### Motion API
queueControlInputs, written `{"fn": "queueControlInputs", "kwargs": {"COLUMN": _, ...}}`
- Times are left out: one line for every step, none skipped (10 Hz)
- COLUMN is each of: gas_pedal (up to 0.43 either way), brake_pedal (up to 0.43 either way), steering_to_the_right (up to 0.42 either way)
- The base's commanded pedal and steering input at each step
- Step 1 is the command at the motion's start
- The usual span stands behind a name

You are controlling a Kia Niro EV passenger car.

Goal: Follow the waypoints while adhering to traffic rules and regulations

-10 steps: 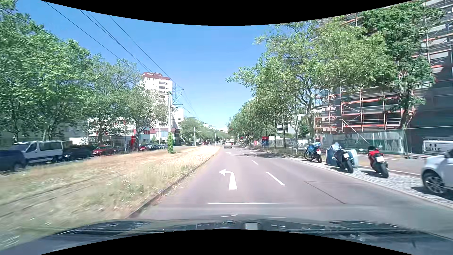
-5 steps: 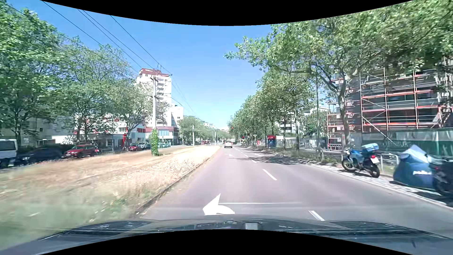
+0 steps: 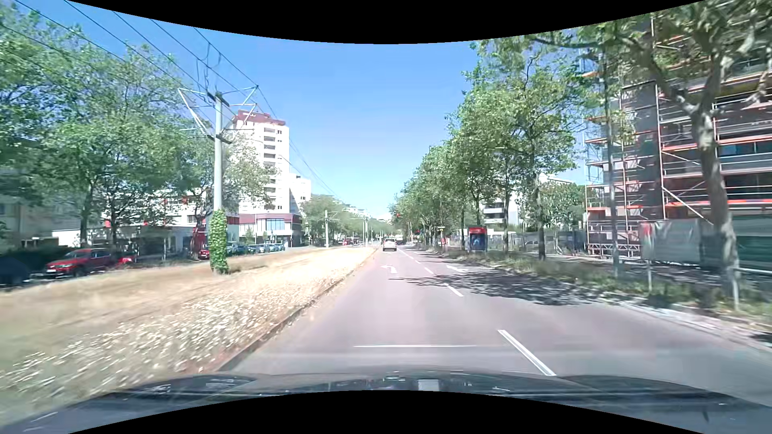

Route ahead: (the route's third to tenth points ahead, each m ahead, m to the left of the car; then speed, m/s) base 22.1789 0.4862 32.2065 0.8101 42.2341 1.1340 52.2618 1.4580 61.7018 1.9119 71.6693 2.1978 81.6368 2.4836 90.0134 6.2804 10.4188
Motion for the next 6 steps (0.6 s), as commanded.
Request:
{"fn": "queueControlInputs", "kwargs": {"gas_pedal": 0.000, "brake_pedal": 0.134, "steering_to_the_right": -0.006}}
{"fn": "queueControlInputs", "kwargs": {"gas_pedal": 0.000, "brake_pedal": 0.146, "steering_to_the_right": -0.006}}
{"fn": "queueControlInputs", "kwargs": {"gas_pedal": 0.000, "brake_pedal": 0.152, "steering_to_the_right": -0.006}}
{"fn": "queueControlInputs", "kwargs": {"gas_pedal": 0.000, "brake_pedal": 0.159, "steering_to_the_right": -0.006}}
{"fn": "queueControlInputs", "kwargs": {"gas_pedal": 0.000, "brake_pedal": 0.159, "steering_to_the_right": -0.006}}
{"fn": "queueControlInputs", "kwargs": {"gas_pedal": 0.000, "brake_pedal": 0.165, "steering_to_the_right": -0.006}}
